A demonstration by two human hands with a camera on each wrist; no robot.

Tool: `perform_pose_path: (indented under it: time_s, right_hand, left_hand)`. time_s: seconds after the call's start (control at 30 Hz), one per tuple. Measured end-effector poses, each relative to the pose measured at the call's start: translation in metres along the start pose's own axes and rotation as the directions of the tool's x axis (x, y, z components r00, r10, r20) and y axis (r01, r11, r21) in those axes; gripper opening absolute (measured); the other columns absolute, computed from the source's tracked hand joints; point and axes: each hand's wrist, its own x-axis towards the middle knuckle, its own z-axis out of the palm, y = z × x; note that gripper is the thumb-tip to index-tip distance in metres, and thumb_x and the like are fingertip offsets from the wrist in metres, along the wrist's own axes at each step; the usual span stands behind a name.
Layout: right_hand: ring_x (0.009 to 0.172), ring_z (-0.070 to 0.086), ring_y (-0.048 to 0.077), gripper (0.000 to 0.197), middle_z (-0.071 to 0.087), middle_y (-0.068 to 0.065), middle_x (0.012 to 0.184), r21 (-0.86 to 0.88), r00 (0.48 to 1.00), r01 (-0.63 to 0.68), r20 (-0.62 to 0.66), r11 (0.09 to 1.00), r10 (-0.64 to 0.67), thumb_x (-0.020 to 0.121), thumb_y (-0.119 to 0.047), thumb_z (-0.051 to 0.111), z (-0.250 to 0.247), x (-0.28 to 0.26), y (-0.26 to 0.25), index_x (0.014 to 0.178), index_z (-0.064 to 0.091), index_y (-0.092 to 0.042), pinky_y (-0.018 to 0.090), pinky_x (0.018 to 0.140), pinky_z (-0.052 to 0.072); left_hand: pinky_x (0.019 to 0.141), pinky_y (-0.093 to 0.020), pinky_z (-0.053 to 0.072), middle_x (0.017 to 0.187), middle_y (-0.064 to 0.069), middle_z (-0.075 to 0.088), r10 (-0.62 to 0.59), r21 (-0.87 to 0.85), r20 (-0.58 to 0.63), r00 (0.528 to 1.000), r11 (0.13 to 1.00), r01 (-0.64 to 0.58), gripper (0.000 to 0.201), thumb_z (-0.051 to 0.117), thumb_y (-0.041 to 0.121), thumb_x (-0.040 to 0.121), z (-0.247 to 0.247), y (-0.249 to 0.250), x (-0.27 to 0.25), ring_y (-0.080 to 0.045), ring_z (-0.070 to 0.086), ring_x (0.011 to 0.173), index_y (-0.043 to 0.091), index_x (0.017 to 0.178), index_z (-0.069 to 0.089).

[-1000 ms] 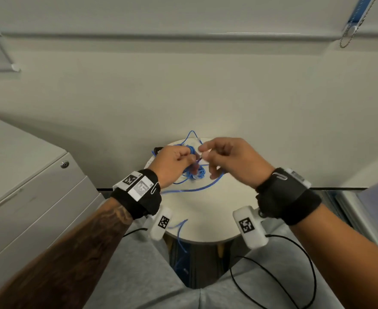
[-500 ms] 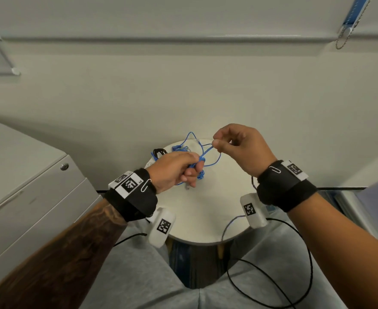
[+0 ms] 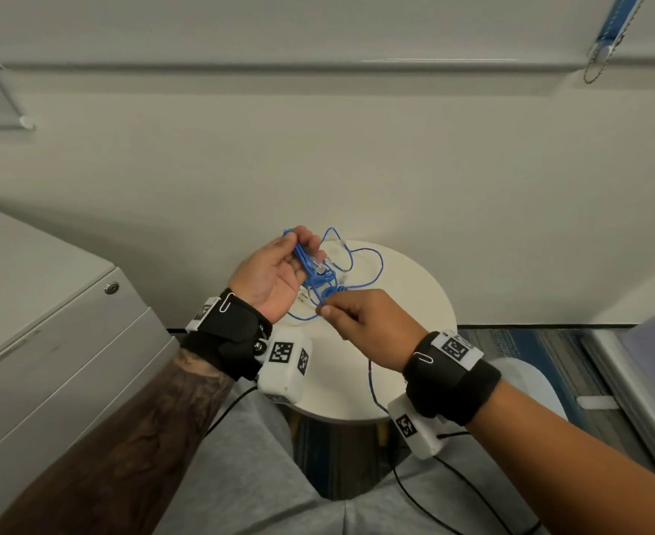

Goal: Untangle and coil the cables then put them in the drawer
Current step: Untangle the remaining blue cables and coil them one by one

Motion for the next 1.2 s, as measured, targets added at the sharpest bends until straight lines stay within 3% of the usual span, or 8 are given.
perform_pose_path:
  time_s: [0.13, 0.27, 0.4, 0.57, 0.7, 0.9, 1.0, 1.2]
  right_hand:
    - [0.054, 0.049, 0.011, 0.029, 0.051, -0.002, 0.059, 0.173, 0.998, -0.051, -0.027, 0.984, 0.056, 0.099, -0.027, 0.060, -0.009, -0.004, -0.010, 0.077, 0.063, -0.008, 0.040, 0.061, 0.057]
    - [0.045, 0.045, 0.010, 0.028, 0.053, -0.006, 0.054, 0.465, 0.988, -0.116, -0.035, 0.878, 0.149, 0.097, -0.009, 0.061, -0.029, -0.008, -0.019, 0.069, 0.064, -0.009, 0.041, 0.064, 0.059]
    - [0.055, 0.057, 0.005, 0.031, 0.065, -0.010, 0.061, 0.394, 0.989, -0.010, -0.132, 0.919, 0.067, 0.101, -0.010, 0.056, -0.044, -0.003, -0.021, 0.070, 0.061, -0.008, 0.020, 0.064, 0.049]
    - [0.070, 0.053, 0.013, 0.022, 0.065, 0.013, 0.075, 0.294, 0.964, 0.023, -0.260, 0.955, 0.057, 0.099, -0.021, 0.061, -0.052, 0.012, 0.002, 0.085, 0.067, -0.006, 0.033, 0.070, 0.047]
    - [0.055, 0.041, 0.001, 0.020, 0.051, -0.015, 0.059, 0.426, 0.950, -0.042, -0.263, 0.904, 0.168, 0.100, -0.021, 0.059, -0.043, 0.016, 0.008, 0.084, 0.066, -0.011, 0.012, 0.053, 0.035]
    - [0.049, 0.039, 0.006, 0.025, 0.054, -0.004, 0.060, 0.409, 0.971, -0.163, -0.095, 0.898, 0.219, 0.105, -0.024, 0.050, -0.003, 0.010, 0.015, 0.091, 0.069, -0.013, 0.018, 0.049, 0.035]
    - [0.049, 0.043, 0.005, 0.033, 0.055, -0.006, 0.058, 0.230, 0.989, -0.113, -0.063, 0.967, 0.130, 0.105, -0.023, 0.048, 0.005, 0.008, 0.009, 0.088, 0.066, -0.002, 0.015, 0.056, 0.035]
    - [0.057, 0.050, 0.001, 0.028, 0.055, -0.015, 0.057, 0.077, 0.996, -0.092, 0.001, 0.993, 0.092, 0.103, -0.030, 0.051, 0.007, 0.000, 0.003, 0.086, 0.071, -0.019, 0.019, 0.060, 0.039]
  left_hand:
    - [0.078, -0.030, 0.057, 0.080, -0.007, 0.067, 0.088, 0.227, -0.002, 0.996, 0.970, -0.086, 0.021, 0.041, 0.006, 0.102, -0.007, -0.009, 0.000, -0.020, 0.068, 0.078, 0.003, 0.098, 0.061]
    - [0.079, -0.035, 0.056, 0.082, -0.007, 0.067, 0.192, 0.585, 0.059, 0.980, 0.789, -0.190, 0.022, 0.048, 0.001, 0.099, -0.007, -0.017, -0.004, -0.022, 0.066, 0.074, 0.006, 0.090, 0.068]
    - [0.072, -0.033, 0.048, 0.075, -0.009, 0.066, 0.041, 0.754, 0.218, 0.975, 0.627, -0.195, 0.028, 0.045, 0.009, 0.101, -0.002, -0.023, -0.017, -0.018, 0.062, 0.066, 0.010, 0.085, 0.067]
    - [0.072, -0.039, 0.045, 0.080, -0.021, 0.054, -0.161, 0.578, 0.231, 0.960, 0.816, -0.002, 0.031, 0.034, 0.009, 0.102, 0.013, -0.022, -0.027, -0.021, 0.054, 0.060, -0.002, 0.094, 0.062]
    - [0.076, -0.034, 0.050, 0.066, -0.003, 0.049, -0.230, 0.438, 0.259, 0.938, 0.894, 0.098, 0.027, 0.033, 0.008, 0.102, 0.016, -0.017, -0.029, -0.015, 0.046, 0.056, 0.000, 0.098, 0.059]
    - [0.077, -0.030, 0.057, 0.069, 0.000, 0.058, -0.138, -0.061, 0.157, 0.978, 0.987, 0.149, 0.020, 0.043, 0.013, 0.095, 0.018, -0.005, -0.017, -0.010, 0.060, 0.063, 0.003, 0.100, 0.061]
    - [0.084, -0.029, 0.057, 0.074, -0.001, 0.067, -0.064, 0.013, 0.054, 0.996, 0.998, 0.063, 0.023, 0.039, 0.015, 0.103, 0.008, -0.010, -0.010, -0.012, 0.067, 0.073, 0.006, 0.099, 0.061]
    - [0.076, -0.029, 0.056, 0.068, -0.004, 0.064, 0.067, 0.210, -0.065, 0.996, 0.976, -0.052, 0.023, 0.041, 0.012, 0.103, -0.010, -0.012, 0.003, -0.019, 0.064, 0.069, 0.004, 0.094, 0.060]
